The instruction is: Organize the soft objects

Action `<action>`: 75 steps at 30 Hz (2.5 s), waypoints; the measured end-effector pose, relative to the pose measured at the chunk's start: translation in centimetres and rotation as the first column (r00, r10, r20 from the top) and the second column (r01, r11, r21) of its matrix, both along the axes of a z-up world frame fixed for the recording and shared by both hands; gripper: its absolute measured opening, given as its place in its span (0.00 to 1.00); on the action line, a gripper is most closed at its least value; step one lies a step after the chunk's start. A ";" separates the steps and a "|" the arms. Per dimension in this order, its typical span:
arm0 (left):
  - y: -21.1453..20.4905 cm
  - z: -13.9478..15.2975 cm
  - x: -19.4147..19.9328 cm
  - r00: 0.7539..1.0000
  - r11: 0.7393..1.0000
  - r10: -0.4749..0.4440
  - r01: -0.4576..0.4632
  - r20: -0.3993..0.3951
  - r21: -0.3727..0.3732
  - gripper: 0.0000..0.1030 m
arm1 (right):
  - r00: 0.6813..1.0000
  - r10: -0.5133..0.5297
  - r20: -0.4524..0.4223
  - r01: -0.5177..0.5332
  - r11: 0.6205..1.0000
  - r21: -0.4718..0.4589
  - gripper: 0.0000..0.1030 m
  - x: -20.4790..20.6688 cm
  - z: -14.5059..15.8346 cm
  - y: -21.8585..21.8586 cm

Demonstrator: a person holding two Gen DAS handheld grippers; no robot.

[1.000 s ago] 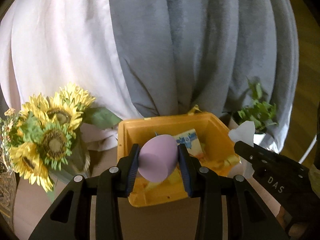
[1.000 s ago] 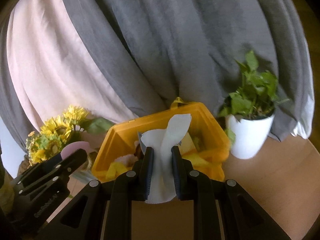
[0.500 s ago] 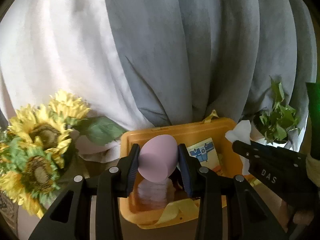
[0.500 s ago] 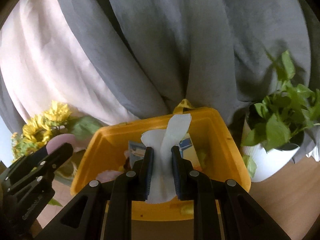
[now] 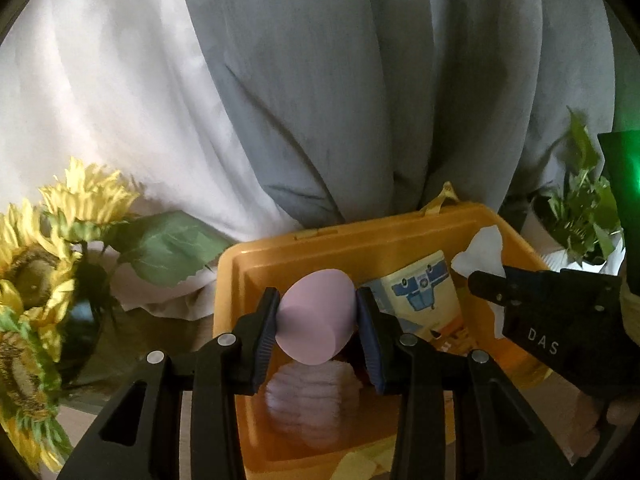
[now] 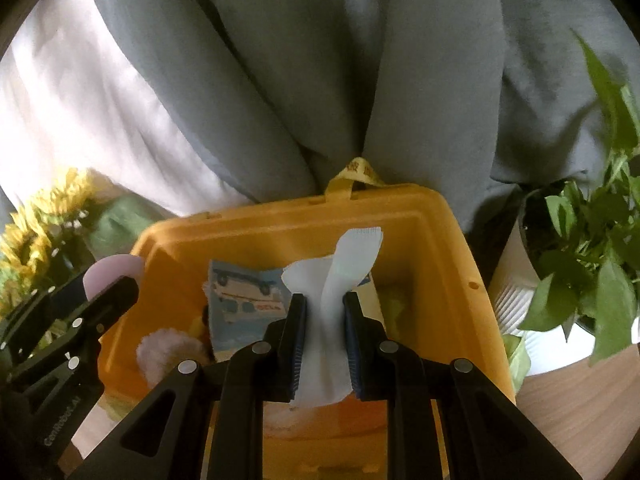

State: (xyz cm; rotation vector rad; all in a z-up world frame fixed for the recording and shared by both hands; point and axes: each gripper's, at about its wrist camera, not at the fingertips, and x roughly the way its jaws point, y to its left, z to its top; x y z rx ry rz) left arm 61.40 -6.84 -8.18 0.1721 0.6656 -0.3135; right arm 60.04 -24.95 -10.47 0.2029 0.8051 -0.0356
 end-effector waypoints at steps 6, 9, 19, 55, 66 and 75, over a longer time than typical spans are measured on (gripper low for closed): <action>-0.2 -0.9 0.3 0.999 1.000 -0.001 0.001 -0.042 0.010 0.51 | 0.999 0.018 -0.043 -0.019 1.000 -0.019 0.27 1.2 -0.9 0.0; 0.0 -0.9 -0.1 0.999 1.000 0.005 -0.005 -0.033 0.015 0.56 | 0.999 0.013 -0.047 -0.013 1.000 -0.014 0.46 1.2 -1.1 -0.1; 1.3 0.9 -2.2 0.999 0.999 0.045 -0.045 -0.008 0.030 0.62 | 0.998 0.008 -0.057 -0.009 1.000 -0.019 0.60 0.3 -0.4 0.1; 7.2 9.3 -27.7 0.948 0.979 0.204 -0.196 0.243 -0.061 0.84 | 0.955 -0.050 0.293 0.082 0.992 -0.098 0.73 -26.6 10.9 5.8; 10.2 9.5 -36.3 0.950 0.984 0.176 -0.167 0.258 -0.055 0.87 | 0.941 -0.063 0.333 0.114 0.984 -0.135 0.73 -35.9 11.4 9.4; 11.4 10.4 -43.0 0.952 0.988 0.155 -0.143 0.265 -0.066 0.88 | 0.937 -0.081 0.341 0.134 0.982 -0.136 0.73 -43.5 11.9 11.4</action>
